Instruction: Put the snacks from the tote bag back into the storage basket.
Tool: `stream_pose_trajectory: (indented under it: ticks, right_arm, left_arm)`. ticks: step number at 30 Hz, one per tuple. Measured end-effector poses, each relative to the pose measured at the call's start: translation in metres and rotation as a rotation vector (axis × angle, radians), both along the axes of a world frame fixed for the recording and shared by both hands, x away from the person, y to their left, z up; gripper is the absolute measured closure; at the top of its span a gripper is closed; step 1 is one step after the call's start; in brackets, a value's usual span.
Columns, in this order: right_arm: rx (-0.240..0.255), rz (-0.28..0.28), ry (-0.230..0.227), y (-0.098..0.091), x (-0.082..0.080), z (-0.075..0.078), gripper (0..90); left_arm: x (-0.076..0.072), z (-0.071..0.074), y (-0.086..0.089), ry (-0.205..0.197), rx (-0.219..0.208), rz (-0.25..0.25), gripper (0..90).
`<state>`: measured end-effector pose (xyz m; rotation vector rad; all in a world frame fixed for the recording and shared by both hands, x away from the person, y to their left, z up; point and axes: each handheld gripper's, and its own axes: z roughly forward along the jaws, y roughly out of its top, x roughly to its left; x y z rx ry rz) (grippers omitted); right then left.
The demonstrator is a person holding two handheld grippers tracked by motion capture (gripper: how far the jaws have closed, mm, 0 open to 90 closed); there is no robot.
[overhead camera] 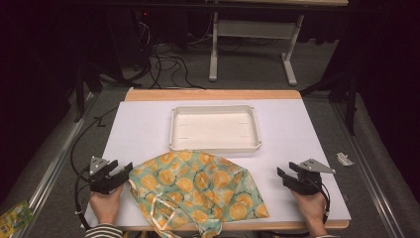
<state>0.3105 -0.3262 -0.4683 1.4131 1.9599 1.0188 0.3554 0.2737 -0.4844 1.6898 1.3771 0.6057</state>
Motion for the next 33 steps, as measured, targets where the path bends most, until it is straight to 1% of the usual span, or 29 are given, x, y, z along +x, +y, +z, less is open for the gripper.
stream_pose_trajectory:
  ticks: [1,2,4,5,6,7,8,10,13,14,16,19,20,21,22,23,25,26,31,33]
  right_arm:
    - [0.000,0.000,0.000,0.000,0.000,0.000,48.9]
    - [-0.004,0.000,-0.016,0.001,-0.002,0.001,51.3]
    - [-0.042,-0.002,-0.017,0.006,-0.006,0.003,56.1]
    - [-0.042,-0.002,-0.017,0.006,-0.006,0.003,56.1]
    - [-0.041,0.018,-0.015,0.008,-0.006,0.003,58.0]
    - [-0.041,0.018,-0.015,0.008,-0.006,0.003,58.0]
    - [-0.017,0.026,-0.014,0.009,-0.006,0.005,59.3]
    - [-0.008,0.032,-0.015,0.009,-0.006,0.006,59.4]
    - [0.022,0.063,-0.021,0.014,-0.009,0.010,59.6]
    - [0.048,0.084,-0.029,0.018,-0.011,0.013,59.5]
    - [0.052,0.091,-0.026,0.019,-0.012,0.014,59.4]
    - [0.058,0.116,-0.035,0.026,-0.017,0.021,58.9]
    - [0.053,0.132,-0.047,0.030,-0.019,0.024,57.7]
    - [0.053,0.132,-0.047,0.030,-0.019,0.024,57.7]
    - [0.030,0.138,-0.058,0.033,-0.020,0.026,57.4]
    - [0.002,0.158,-0.065,0.039,-0.023,0.029,57.3]
    - [0.005,0.168,-0.063,0.041,-0.024,0.030,57.3]
    - [0.016,0.178,-0.057,0.043,-0.025,0.031,57.3]
    - [0.030,0.223,-0.075,0.053,-0.029,0.039,57.1]
    - [0.027,0.228,-0.076,0.054,-0.030,0.040,57.1]
  left_arm:
    - [0.000,0.000,0.000,0.000,0.000,0.000,38.1]
    - [0.000,0.000,0.000,-0.001,0.000,0.001,38.1]
    - [0.000,0.000,0.000,0.001,0.004,0.000,38.1]
    - [0.000,0.000,0.000,0.001,0.004,0.000,38.1]
    - [0.000,0.000,0.000,-0.001,0.003,-0.003,38.0]
    - [0.000,0.000,0.000,-0.001,0.003,-0.003,38.0]
    - [0.000,0.000,0.000,-0.003,0.002,-0.005,38.0]
    - [0.000,0.000,0.000,-0.003,0.002,-0.006,37.9]
    - [-0.001,0.000,-0.001,-0.004,0.002,-0.006,37.9]
    - [0.000,0.000,0.000,-0.002,0.002,-0.007,37.6]
    - [0.000,0.000,0.000,-0.004,0.001,-0.008,37.6]
    - [-0.001,0.000,0.000,-0.005,0.002,-0.008,37.6]
    - [-0.001,0.000,0.000,-0.004,0.002,-0.008,37.7]
    - [0.000,0.000,0.000,-0.003,0.001,-0.009,37.7]
    - [0.000,0.000,0.000,-0.002,0.002,-0.009,37.9]
    - [0.000,0.000,0.000,-0.002,0.001,-0.008,38.3]
    - [0.000,0.000,0.000,-0.003,0.002,-0.009,38.3]
    - [0.000,0.000,0.000,-0.003,0.002,-0.009,38.3]
    - [0.000,0.000,-0.001,-0.001,0.006,-0.007,38.3]
    - [0.000,0.000,-0.001,-0.001,0.007,-0.006,38.3]
